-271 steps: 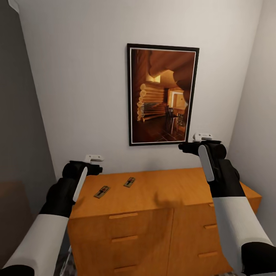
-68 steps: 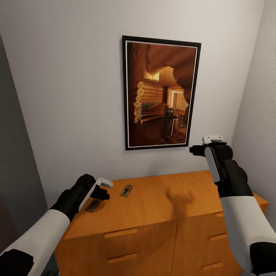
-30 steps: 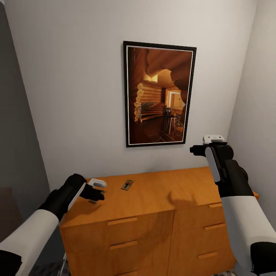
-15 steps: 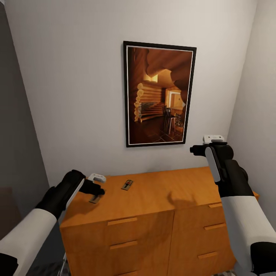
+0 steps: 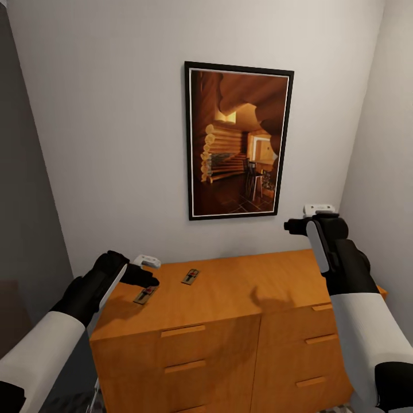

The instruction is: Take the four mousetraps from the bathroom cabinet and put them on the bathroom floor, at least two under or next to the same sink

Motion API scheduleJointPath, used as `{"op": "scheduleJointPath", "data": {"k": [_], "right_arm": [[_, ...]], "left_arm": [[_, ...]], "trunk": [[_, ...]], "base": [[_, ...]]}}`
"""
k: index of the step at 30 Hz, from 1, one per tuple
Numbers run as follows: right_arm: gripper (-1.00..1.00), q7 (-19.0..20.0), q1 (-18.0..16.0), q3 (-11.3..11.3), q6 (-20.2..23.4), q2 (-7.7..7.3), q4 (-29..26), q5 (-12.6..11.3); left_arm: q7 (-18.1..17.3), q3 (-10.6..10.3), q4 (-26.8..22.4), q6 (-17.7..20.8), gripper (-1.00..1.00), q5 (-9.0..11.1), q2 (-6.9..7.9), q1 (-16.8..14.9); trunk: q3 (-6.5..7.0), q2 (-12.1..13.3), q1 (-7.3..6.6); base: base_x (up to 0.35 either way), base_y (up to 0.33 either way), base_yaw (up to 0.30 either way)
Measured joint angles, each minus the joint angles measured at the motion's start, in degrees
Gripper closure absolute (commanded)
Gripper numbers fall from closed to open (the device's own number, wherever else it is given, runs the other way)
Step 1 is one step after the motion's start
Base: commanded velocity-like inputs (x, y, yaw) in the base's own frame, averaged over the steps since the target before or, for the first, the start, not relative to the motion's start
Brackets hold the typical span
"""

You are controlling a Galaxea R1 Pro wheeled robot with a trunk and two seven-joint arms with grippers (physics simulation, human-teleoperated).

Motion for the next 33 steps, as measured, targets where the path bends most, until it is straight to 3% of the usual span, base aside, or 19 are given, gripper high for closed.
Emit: {"op": "scheduleJointPath", "data": {"k": [33], "right_arm": [[-1.0, -0.01, 0.0, 0.0, 0.0, -0.13, 0.41, 0.09]], "left_arm": [[-0.05, -0.04, 1.37, -0.06, -1.0, 0.24, -0.16, 0.04]], "trunk": [[0.0, 0.0, 0.0]], "base": [[0.053, 0.017, 0.0]]}}
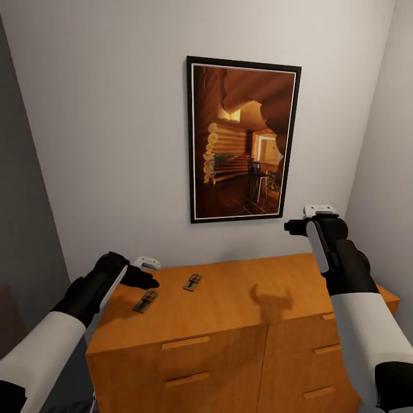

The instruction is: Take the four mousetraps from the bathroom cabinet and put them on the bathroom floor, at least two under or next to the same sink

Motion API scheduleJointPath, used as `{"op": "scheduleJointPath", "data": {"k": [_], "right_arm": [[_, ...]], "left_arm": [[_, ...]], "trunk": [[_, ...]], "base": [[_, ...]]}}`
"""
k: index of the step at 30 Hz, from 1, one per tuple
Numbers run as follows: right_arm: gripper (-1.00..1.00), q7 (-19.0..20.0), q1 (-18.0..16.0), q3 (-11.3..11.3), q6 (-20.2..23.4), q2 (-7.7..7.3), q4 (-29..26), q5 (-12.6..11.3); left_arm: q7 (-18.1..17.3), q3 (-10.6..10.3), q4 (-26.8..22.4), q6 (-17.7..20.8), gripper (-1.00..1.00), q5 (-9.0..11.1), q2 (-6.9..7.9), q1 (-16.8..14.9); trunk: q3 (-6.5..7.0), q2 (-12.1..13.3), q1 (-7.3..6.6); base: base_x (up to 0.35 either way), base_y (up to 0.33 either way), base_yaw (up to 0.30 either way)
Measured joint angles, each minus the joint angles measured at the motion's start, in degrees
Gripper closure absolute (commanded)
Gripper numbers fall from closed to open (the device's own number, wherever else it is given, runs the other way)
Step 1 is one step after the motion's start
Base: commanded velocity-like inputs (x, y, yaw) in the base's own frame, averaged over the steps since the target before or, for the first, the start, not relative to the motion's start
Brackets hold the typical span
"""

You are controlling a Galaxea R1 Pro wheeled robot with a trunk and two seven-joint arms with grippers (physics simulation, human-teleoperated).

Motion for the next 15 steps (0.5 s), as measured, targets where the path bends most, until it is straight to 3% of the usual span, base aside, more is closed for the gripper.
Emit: {"op": "scheduleJointPath", "data": {"k": [15], "right_arm": [[-1.0, 0.04, 0.0, 0.0, 0.0, -0.09, 0.02, -0.08]], "left_arm": [[0.12, 0.2, 10.37, -0.6, -1.0, 0.16, -0.35, -0.01]], "trunk": [[0.0, 0.0, 0.0]], "base": [[0.0, 0.0, 0.0]]}}
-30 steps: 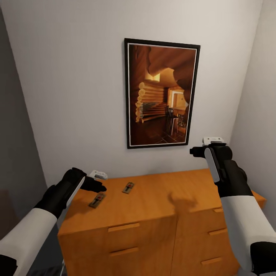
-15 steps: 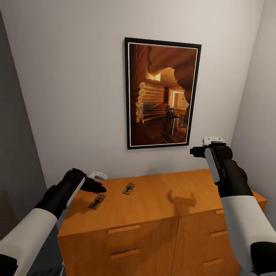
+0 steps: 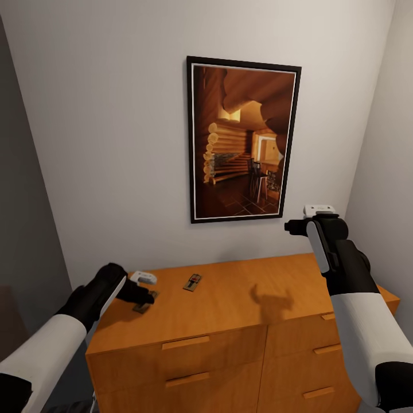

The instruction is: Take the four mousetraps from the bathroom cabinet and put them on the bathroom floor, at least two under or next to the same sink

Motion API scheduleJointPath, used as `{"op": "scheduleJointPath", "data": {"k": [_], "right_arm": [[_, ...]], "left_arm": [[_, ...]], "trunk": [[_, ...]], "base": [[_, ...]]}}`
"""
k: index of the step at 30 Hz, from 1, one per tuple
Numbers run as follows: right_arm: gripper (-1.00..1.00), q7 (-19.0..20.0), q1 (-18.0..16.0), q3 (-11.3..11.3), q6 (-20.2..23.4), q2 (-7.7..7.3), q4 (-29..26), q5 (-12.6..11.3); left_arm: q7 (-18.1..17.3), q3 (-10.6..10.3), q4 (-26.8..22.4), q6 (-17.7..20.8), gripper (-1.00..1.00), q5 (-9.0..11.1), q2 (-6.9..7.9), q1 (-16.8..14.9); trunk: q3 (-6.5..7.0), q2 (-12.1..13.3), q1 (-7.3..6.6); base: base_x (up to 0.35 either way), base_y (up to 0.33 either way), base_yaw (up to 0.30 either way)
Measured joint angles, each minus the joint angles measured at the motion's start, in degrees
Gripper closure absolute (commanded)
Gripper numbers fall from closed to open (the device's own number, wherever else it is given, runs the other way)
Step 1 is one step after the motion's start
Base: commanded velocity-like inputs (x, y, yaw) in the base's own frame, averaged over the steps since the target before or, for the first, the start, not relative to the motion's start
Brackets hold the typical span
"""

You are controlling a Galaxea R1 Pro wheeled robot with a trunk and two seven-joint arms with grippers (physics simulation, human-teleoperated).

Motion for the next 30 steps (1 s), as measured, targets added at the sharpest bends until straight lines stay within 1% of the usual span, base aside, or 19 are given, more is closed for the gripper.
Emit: {"op": "scheduleJointPath", "data": {"k": [11, 30], "right_arm": [[-1.0, 0.0, 0.0, 0.0, 0.0, 0.03, 0.06, -0.01], [-1.0, 0.03, 0.0, 0.0, 0.0, 0.0, 0.07, 0.0]], "left_arm": [[0.02, 0.0, 1.1, -0.16, -1.0, -0.01, 0.01, 0.02], [0.02, -0.02, 0.9, -0.24, -1.0, -0.01, -0.06, 0.02]], "trunk": [[0.0, 0.0, 0.0], [0.0, 0.0, 0.0]], "base": [[0.0, 0.0, 0.0], [0.0, 0.0, 0.0]]}}
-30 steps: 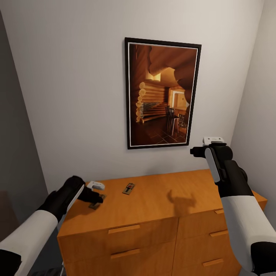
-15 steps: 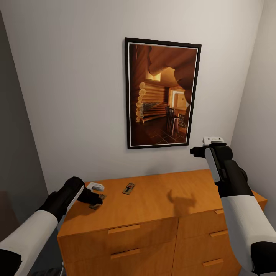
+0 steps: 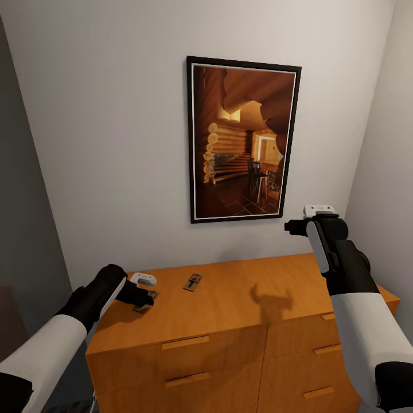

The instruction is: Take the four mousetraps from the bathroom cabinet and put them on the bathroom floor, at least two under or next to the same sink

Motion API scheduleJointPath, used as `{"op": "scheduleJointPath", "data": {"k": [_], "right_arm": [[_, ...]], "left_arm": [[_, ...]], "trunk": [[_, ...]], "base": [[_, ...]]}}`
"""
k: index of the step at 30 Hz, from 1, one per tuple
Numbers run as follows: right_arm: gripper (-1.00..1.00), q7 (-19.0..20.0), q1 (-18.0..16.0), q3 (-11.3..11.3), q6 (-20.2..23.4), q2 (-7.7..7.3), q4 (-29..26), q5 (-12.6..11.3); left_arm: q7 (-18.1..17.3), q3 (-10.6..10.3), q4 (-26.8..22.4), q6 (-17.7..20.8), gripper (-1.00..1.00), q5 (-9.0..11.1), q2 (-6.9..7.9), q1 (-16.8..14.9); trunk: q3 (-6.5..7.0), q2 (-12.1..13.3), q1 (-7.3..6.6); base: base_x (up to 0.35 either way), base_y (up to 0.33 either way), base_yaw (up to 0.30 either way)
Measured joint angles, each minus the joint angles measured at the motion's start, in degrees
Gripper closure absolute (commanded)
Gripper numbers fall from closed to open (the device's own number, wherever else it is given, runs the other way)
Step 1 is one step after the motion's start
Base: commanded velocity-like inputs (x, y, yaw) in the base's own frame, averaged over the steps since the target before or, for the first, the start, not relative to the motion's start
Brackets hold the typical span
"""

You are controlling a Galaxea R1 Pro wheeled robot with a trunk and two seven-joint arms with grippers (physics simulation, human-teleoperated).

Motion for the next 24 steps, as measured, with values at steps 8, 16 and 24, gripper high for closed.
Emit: {"op": "scheduleJointPath", "data": {"k": [8, 16, 24], "right_arm": [[-1.0, -0.01, 0.0, 0.0, 0.0, -0.01, 0.0, 0.0], [-1.0, -0.03, 0.0, 0.0, 0.0, -0.04, 0.0, 0.0], [-1.0, -0.03, 0.0, 0.0, 0.0, -0.04, 0.0, 0.0]], "left_arm": [[-0.01, 0.0, -0.39, -0.01, -1.0, 0.0, -0.02, -0.01], [0.08, 0.22, -1.96, 0.0, -1.0, -0.12, -0.21, -0.03], [0.15, 0.27, -2.49, -0.03, -1.0, -0.15, -0.2, -0.03]], "trunk": [[0.0, 0.0, 0.0], [0.0, -0.01, -0.01], [0.0, 0.0, 0.0]], "base": [[0.0, 0.0, 0.0], [0.094, 0.024, 0.0], [0.044, 0.014, 0.0]]}}
